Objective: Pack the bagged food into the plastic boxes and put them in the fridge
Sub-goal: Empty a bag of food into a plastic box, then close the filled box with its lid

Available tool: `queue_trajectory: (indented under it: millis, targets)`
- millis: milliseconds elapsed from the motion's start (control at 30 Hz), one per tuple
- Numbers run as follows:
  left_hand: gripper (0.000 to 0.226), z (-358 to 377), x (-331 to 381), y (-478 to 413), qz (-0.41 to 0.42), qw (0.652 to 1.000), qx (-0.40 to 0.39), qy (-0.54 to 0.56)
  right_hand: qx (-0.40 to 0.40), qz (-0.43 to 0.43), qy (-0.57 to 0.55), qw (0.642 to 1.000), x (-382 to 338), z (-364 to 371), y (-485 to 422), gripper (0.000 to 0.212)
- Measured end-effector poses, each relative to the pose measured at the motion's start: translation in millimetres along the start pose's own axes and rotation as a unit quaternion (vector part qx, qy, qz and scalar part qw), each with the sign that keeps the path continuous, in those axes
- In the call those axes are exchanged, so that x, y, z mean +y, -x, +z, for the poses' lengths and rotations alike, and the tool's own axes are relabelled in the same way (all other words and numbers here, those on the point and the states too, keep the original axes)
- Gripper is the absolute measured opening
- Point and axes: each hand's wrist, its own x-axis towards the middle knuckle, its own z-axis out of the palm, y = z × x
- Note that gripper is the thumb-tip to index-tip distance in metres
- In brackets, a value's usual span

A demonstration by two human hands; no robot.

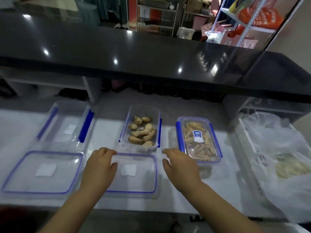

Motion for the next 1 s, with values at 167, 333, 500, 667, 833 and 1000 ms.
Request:
queue_trajectory:
  millis: [167, 333, 500, 667, 833, 1000]
  targets:
    - [0.052, 2.2, -54.5, 14.7, -0.023, 0.996, -0.085, 0.003, -0.117, 0.173, -0.072, 0.975, -33.5, 45.0, 12.1, 0.040]
    - [0.050, -8.8, -64.6, 22.5, -0.058, 0.991, -0.069, 0.102, -0.093, 0.285, -0.199, 0.933, -58.9, 59.3, 16.7, 0.025]
    - [0.049, -42.7, -62.7, 24.2, -0.110, 0.976, -0.014, 0.189, -0.045, 0.360, -0.395, 0.844, -82.1, 55.9, 17.3, 0.009]
    - [0.047, -73.6, -48.9, 10.5, -0.085, 0.970, 0.039, 0.223, 0.047, 0.296, -0.491, 0.818, -105.0, 27.9, 0.9, 0.014]
    - [0.046, -85.2, -21.3, -22.6, -0.052, 0.965, 0.059, 0.251, 0.143, 0.192, -0.542, 0.806, -103.9, -5.3, -25.4, 0.027]
    - [0.028, -94.1, 19.6, -56.1, -0.065, 0.896, -0.012, 0.439, 0.270, 0.002, -0.426, 0.864, -86.2, -14.2, -39.9, 0.026]
